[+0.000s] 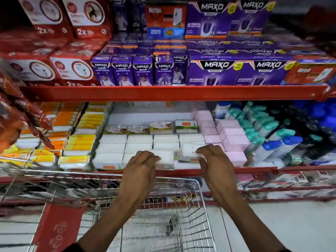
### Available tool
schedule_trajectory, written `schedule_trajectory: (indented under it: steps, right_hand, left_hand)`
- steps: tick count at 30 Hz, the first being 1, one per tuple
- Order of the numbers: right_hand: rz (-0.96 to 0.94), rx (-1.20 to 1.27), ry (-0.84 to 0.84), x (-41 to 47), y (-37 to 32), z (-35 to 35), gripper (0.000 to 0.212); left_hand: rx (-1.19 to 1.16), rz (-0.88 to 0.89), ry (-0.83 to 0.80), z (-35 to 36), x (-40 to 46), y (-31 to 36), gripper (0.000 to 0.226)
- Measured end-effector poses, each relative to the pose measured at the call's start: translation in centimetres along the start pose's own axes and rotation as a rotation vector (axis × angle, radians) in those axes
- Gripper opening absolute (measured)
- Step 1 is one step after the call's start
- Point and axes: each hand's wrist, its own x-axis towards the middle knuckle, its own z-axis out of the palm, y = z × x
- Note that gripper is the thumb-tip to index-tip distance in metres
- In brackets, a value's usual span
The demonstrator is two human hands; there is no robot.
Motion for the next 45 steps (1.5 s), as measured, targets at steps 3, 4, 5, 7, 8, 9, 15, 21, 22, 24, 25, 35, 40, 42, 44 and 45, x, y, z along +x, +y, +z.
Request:
schedule_trajectory:
  steps: [3,4,5,7,8,9,15,21,22,24,25,35,40,42,44,45]
  right_hand:
    - [0.008,-0.012,-0.032,0.9,1.3,0.8,0.034]
    - [0.005,-0.016,-0.046,1.2,1.7,1.2,0.033]
    - [0.009,-0.019,-0.059,1.5,2.3,1.6,0.033]
    - [0.019,-0.031,-0.087,2.0,3.1,2.5,0.033]
    - [0.025,-0.036,-0.103,2.2,3.4,3.0,0.034]
    - [0.028,-0.039,-0.117,2.3,3.6,3.4,0.036]
    - [0.043,-0.072,-0.196,2.7,4.6,5.6,0.049]
    - [0.040,-0.094,-0.229,2.7,5.5,7.0,0.050]
    - [0.040,-0.091,-0.228,2.7,5.6,7.2,0.049]
    - [0.037,-0.090,-0.220,2.6,5.6,7.4,0.048]
    - [0.033,-0.092,-0.219,2.5,5.7,7.5,0.048]
    - [-0.010,0.018,-0.201,2.3,5.6,7.1,0.031]
    - [-0.005,0.044,-0.183,2.2,5.6,7.4,0.027]
    - [-0.005,0.045,-0.180,2.2,5.6,7.5,0.026]
    - [-0.007,0.045,-0.177,2.3,5.5,7.5,0.026]
    - [-0.009,0.045,-0.175,2.3,5.5,7.5,0.027]
  left_hand:
    - [-0.025,-0.041,-0.011,1.7,2.0,0.7,0.034]
    - [-0.029,-0.049,-0.016,2.2,2.4,0.9,0.034]
    - [-0.027,-0.050,-0.024,2.9,2.9,1.1,0.033]
    - [-0.015,-0.047,-0.045,4.0,3.5,1.3,0.034]
    - [-0.005,-0.047,-0.055,4.6,3.7,1.3,0.035]
    - [0.004,-0.054,-0.066,5.1,3.8,1.3,0.035]
    - [0.046,-0.095,-0.123,7.7,4.0,0.5,0.038]
    - [0.074,-0.132,-0.148,8.9,4.3,0.2,0.040]
    - [0.076,-0.134,-0.153,9.1,4.2,0.1,0.039]
    - [0.073,-0.136,-0.163,9.4,4.0,0.0,0.038]
    - [0.074,-0.141,-0.166,9.5,3.9,-0.1,0.038]
    - [0.079,-0.136,-0.161,9.9,3.4,-0.8,0.034]
    - [0.035,-0.128,-0.153,9.8,3.7,-1.0,0.033]
    - [0.027,-0.119,-0.147,9.9,3.7,-1.1,0.033]
    - [0.024,-0.113,-0.145,10.0,3.6,-1.3,0.033]
    - [0.023,-0.112,-0.144,10.0,3.5,-1.3,0.033]
